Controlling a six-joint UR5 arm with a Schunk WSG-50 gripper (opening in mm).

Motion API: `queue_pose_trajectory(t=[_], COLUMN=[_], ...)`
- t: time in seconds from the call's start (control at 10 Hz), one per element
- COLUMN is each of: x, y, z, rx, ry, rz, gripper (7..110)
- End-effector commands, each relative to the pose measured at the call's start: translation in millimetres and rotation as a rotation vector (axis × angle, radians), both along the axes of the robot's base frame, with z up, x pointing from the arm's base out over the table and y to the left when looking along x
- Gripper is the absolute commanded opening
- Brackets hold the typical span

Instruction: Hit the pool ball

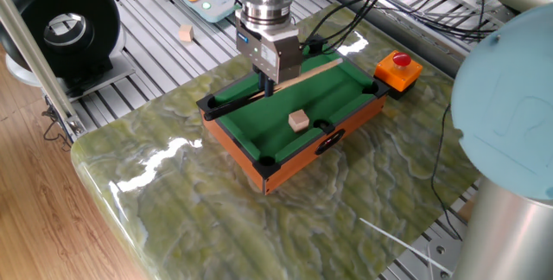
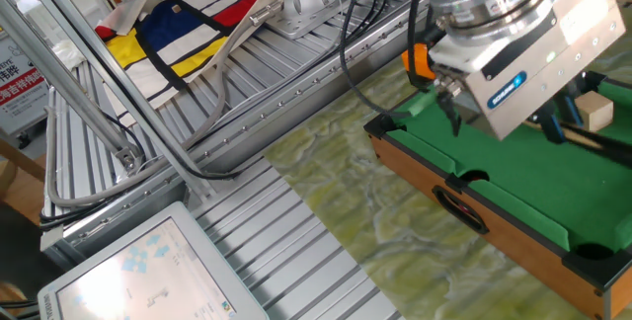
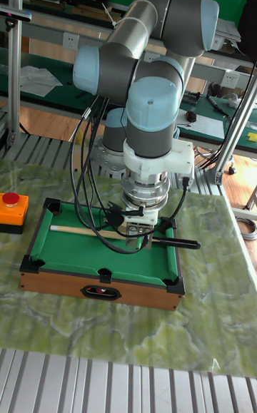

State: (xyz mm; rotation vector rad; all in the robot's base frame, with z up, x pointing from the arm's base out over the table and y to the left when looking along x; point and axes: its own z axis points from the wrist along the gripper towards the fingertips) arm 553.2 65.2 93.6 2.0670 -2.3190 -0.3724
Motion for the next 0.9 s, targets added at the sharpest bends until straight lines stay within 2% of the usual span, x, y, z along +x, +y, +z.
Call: queue_pose_trajectory(t=[0.0,0.1,0.4,0.6,0.8], x=[7.6,7.7,7.2,7.1,5.1], y=[0,0,15,38,54], z=[-4.7,-5.6,-1.7,7.1,9.9], rx=[-0.006,-0.007,0.033,0.060,0.077], ry=[-0.016,-0.017,-0.005,0.008,0.021], rz=[0.000,0.001,0.032,0.092,0.110], gripper=[7,7,7,7,7])
